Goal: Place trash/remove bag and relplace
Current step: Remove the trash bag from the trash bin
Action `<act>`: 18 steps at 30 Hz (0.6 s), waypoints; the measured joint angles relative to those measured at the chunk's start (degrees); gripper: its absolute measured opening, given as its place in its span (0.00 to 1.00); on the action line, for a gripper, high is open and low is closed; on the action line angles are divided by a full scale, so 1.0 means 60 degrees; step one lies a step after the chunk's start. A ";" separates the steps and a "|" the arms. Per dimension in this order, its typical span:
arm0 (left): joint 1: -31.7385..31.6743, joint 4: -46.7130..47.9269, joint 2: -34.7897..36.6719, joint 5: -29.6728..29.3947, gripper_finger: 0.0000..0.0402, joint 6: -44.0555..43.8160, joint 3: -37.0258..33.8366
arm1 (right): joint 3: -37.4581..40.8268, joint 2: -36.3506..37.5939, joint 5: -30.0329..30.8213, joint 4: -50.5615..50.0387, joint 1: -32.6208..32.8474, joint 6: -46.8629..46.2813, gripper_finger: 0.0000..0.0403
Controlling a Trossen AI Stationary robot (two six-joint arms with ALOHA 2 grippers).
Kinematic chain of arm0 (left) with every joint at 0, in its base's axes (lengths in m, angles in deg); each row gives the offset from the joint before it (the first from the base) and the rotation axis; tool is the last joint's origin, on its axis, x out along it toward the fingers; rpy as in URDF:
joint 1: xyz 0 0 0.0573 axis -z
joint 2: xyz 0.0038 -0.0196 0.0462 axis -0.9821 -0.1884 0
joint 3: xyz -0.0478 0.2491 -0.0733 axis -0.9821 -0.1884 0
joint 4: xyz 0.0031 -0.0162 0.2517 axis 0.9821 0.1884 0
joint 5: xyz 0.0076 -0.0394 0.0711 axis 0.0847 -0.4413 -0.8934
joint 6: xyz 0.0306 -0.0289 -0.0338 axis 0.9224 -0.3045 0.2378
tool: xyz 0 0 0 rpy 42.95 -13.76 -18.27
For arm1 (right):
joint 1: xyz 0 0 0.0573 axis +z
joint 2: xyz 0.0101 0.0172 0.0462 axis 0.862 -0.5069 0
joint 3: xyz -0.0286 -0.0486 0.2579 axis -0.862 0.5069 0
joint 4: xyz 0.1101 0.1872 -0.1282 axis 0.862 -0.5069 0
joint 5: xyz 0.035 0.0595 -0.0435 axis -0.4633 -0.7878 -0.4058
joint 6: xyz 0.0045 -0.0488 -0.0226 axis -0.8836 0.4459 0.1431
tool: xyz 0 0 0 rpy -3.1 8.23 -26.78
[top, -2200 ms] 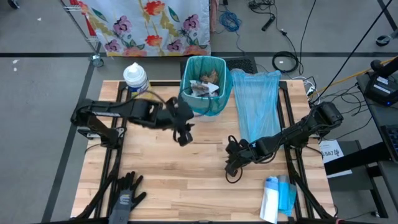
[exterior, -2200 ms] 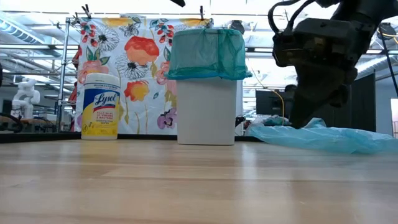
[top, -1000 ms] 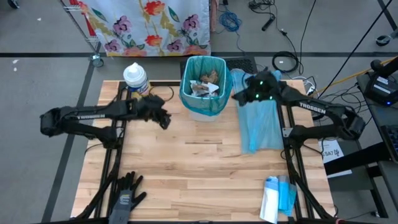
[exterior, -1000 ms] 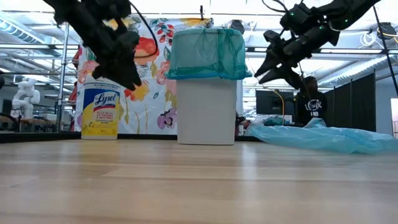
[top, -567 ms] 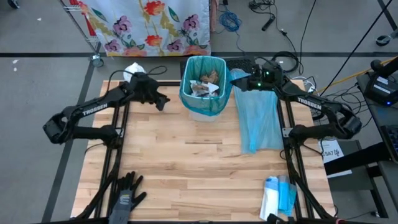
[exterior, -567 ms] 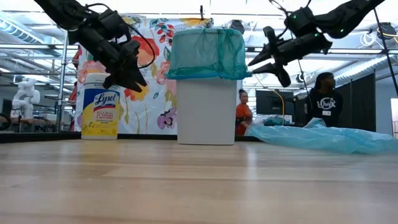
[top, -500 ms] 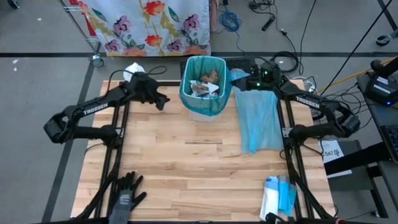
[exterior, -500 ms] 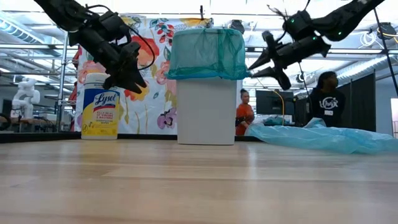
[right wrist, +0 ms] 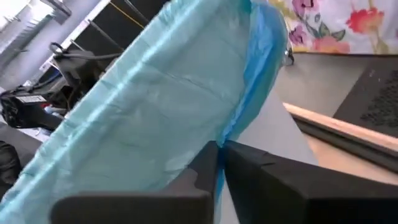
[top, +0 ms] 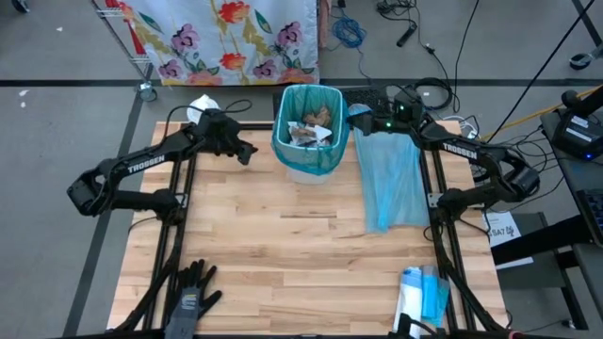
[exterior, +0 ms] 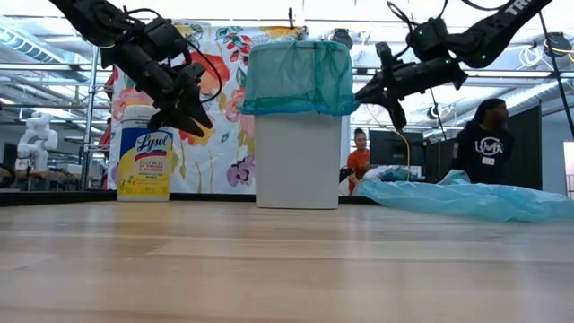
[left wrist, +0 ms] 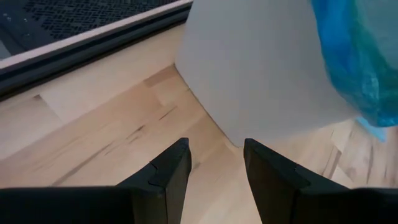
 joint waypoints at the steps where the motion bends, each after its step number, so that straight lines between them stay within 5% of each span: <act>1: 0.0000 -0.0043 0.0000 -0.0015 0.38 -0.0002 0.0000 | 0.0000 0.0027 -0.0010 0.0077 -0.0038 -0.0006 0.03; 18: 0.0000 -0.0082 0.0000 -0.0048 0.38 -0.0246 0.0004 | -0.0024 0.1138 -0.1730 0.1431 0.0136 -0.1828 0.00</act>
